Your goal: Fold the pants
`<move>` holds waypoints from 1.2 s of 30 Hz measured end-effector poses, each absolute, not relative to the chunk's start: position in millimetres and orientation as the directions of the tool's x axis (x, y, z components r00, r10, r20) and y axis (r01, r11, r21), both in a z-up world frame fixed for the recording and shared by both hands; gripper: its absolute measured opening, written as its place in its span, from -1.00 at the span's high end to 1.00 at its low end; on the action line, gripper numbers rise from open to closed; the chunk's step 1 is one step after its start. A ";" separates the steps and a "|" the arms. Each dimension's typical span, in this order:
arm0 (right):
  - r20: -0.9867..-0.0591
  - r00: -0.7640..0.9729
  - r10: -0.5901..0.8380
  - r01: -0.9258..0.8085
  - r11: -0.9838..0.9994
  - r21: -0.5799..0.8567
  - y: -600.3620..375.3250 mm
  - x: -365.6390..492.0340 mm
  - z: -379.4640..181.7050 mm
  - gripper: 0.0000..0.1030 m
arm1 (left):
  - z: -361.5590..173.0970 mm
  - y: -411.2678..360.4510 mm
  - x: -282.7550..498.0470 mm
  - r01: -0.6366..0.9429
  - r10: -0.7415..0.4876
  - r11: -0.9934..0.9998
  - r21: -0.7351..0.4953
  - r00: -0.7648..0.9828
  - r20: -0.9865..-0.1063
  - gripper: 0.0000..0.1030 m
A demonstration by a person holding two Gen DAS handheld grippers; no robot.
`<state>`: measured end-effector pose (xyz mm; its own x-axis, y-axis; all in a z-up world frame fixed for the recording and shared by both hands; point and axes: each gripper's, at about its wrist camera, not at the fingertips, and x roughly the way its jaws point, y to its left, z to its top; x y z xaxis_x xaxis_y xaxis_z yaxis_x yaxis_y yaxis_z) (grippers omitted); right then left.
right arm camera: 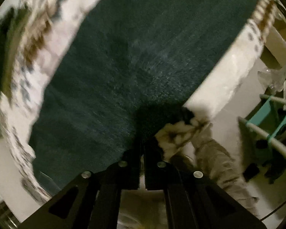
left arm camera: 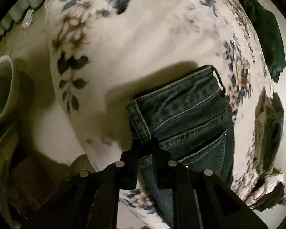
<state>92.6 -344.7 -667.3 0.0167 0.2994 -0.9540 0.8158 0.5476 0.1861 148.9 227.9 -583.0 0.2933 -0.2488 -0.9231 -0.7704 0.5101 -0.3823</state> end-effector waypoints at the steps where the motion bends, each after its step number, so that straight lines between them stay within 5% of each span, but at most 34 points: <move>1: -0.951 -0.019 0.309 0.786 0.593 0.177 -342.3 102.1 -660.9 0.64 | -576.9 226.6 150.4 -0.757 -0.255 0.529 -0.385 0.291 -0.922 0.73; 3: -0.945 -0.026 0.327 0.726 0.656 0.207 -333.7 121.9 -642.3 0.09 | -561.8 222.3 151.2 -0.725 -0.254 0.572 -0.382 0.287 -0.924 0.67; 4: -0.938 -0.008 0.346 0.698 0.674 0.243 -327.7 134.3 -630.5 -0.01 | -554.5 221.3 149.8 -0.716 -0.243 0.589 -0.376 0.287 -0.927 0.65; 8: -0.901 0.029 0.433 0.569 0.734 0.371 -290.9 206.4 -601.4 -0.07 | -538.7 226.0 146.9 -0.714 -0.200 0.585 -0.384 0.331 -0.922 -0.26; 9: -0.890 0.040 0.455 0.532 0.744 0.404 -278.6 229.2 -598.8 -0.07 | -538.2 228.8 146.8 -0.722 -0.186 0.571 -0.390 0.349 -0.919 -0.36; 14: -0.878 -0.065 0.474 0.322 0.843 0.431 -190.6 341.2 -630.7 -0.08 | -557.8 238.3 152.2 -0.768 -0.194 0.492 -0.410 0.363 -0.911 -0.36; 20: -0.891 -0.260 0.372 0.168 0.926 0.337 -130.5 380.7 -684.0 -0.07 | -587.2 245.8 160.2 -0.807 -0.208 0.443 -0.391 0.332 -0.920 -0.36; 22: -0.909 -0.237 0.342 0.135 0.939 0.318 -124.5 382.1 -684.4 0.26 | -599.8 245.9 163.2 -0.816 -0.226 0.432 -0.383 0.313 -0.922 -0.36; 23: -0.911 -0.230 0.342 0.135 0.938 0.318 -125.6 380.5 -682.0 0.74 | -606.7 244.9 164.7 -0.817 -0.237 0.432 -0.382 0.306 -0.922 -0.36; 24: -0.922 -0.204 0.329 0.146 0.942 0.303 -127.5 380.3 -676.0 0.84 | -609.5 244.1 164.8 -0.815 -0.232 0.438 -0.380 0.306 -0.923 -0.26; 26: -0.933 -0.156 0.323 0.153 0.941 0.300 -130.7 381.3 -664.3 0.85 | -607.5 241.4 165.9 -0.791 -0.208 0.468 -0.393 0.334 -0.919 0.23; 27: -0.938 -0.132 0.321 0.160 0.941 0.299 -132.8 383.5 -657.7 0.86 | -604.3 239.1 167.7 -0.780 -0.190 0.497 -0.379 0.328 -0.925 0.29; 36: -0.913 -0.097 0.396 0.300 0.887 0.352 -163.3 394.3 -664.4 0.86 | -602.6 244.1 161.7 -0.756 -0.210 0.530 -0.385 0.323 -0.923 0.37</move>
<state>394.3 -163.3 -664.4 -0.0972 0.3958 -0.9132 0.3000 0.8865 0.3523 161.7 244.1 -602.6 0.3230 -0.2103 -0.9227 -0.7556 0.5298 -0.3852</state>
